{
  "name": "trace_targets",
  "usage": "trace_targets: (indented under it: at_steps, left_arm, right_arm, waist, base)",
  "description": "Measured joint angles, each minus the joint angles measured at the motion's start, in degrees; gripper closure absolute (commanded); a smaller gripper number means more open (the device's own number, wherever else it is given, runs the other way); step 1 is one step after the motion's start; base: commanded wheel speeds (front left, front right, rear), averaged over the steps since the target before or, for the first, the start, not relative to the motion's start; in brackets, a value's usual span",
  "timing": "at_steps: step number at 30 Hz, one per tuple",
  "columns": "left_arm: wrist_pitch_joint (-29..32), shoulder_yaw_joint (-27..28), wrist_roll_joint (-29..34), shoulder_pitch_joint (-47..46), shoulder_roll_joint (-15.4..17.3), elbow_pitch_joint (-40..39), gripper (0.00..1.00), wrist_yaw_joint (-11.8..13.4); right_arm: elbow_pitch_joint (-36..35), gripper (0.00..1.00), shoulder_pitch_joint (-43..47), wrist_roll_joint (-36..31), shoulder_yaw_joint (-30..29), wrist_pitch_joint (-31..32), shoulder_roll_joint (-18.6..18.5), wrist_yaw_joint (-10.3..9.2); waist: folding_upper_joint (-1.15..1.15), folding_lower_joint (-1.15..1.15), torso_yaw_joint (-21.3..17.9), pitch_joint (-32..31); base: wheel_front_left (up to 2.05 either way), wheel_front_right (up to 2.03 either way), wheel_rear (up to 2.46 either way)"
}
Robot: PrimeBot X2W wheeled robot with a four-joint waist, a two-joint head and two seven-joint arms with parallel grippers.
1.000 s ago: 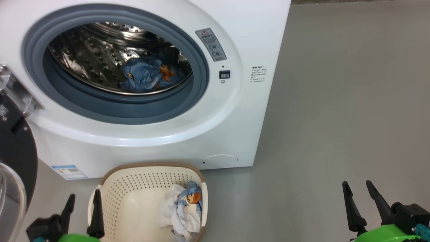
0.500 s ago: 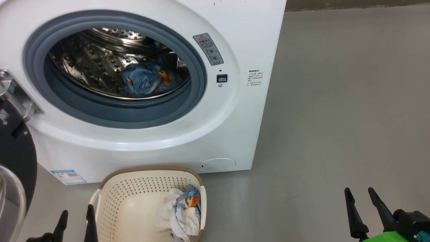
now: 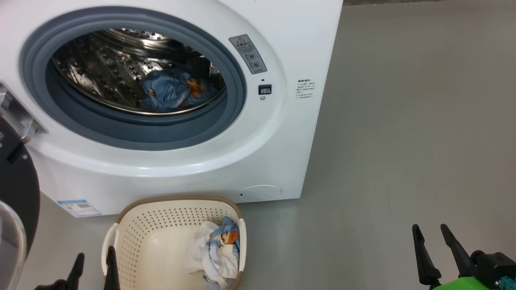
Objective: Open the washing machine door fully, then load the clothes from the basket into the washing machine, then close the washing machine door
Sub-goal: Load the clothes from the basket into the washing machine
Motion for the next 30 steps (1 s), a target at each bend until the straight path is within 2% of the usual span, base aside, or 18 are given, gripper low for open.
trace_targets:
  at_steps: [13,30]
  left_arm:
    - [0.0,-5.4,-2.5,-4.0,-0.1,6.6,0.0,0.0]
    - [0.0,-18.6,-9.9,-21.4,2.8,24.3,0.0,0.0]
  right_arm:
    - [-0.8,0.0,-3.3,0.0,1.3,0.0,1.0,0.0]
    - [-2.1,0.0,-10.9,-0.4,1.9,0.0,2.4,0.0]
  waist:
    - [0.0,0.0,-0.7,4.5]
    - [0.0,0.0,-2.5,15.6]
  base:
    - [0.0,0.0,0.0]
    - [0.0,0.0,0.0]
